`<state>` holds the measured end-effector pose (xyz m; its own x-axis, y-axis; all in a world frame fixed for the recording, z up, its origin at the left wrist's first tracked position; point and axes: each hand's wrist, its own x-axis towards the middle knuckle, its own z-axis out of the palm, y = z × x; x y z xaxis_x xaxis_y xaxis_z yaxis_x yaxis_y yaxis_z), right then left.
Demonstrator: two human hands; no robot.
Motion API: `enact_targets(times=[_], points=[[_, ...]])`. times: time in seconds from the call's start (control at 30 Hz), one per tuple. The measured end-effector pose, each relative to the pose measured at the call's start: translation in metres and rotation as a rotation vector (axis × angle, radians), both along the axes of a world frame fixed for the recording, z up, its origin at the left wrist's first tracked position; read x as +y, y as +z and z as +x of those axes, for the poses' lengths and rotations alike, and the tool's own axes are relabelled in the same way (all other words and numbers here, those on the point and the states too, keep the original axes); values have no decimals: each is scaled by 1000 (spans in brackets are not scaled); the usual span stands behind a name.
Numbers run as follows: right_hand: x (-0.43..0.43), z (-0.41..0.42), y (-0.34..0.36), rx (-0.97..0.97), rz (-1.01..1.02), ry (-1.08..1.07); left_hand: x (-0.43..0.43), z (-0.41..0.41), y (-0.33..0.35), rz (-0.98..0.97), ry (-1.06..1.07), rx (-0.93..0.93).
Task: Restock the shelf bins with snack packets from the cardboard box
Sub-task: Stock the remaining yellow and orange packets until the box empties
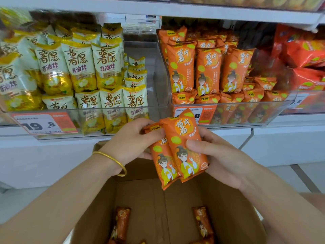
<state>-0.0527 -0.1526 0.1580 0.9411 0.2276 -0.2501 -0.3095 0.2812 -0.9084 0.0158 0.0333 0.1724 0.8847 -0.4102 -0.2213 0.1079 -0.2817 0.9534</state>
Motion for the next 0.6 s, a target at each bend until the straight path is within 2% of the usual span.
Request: enact_targets(times=[0.1, 0.2, 0.4, 0.47, 0.6], points=[[5, -2, 2, -7, 66, 71, -1, -3, 0, 19, 34, -48], [2, -5, 9, -41, 33, 97, -14, -7, 14, 32, 84, -86], [-50, -15, 38, -236, 37, -104, -78, -5, 64, -29, 17, -194], [-79, -20, 47, -309, 34, -224, -101, -4, 73, 32, -35, -371], [-147, -24, 65, -436, -50, -453, -145, 12, 84, 435, -117, -983]])
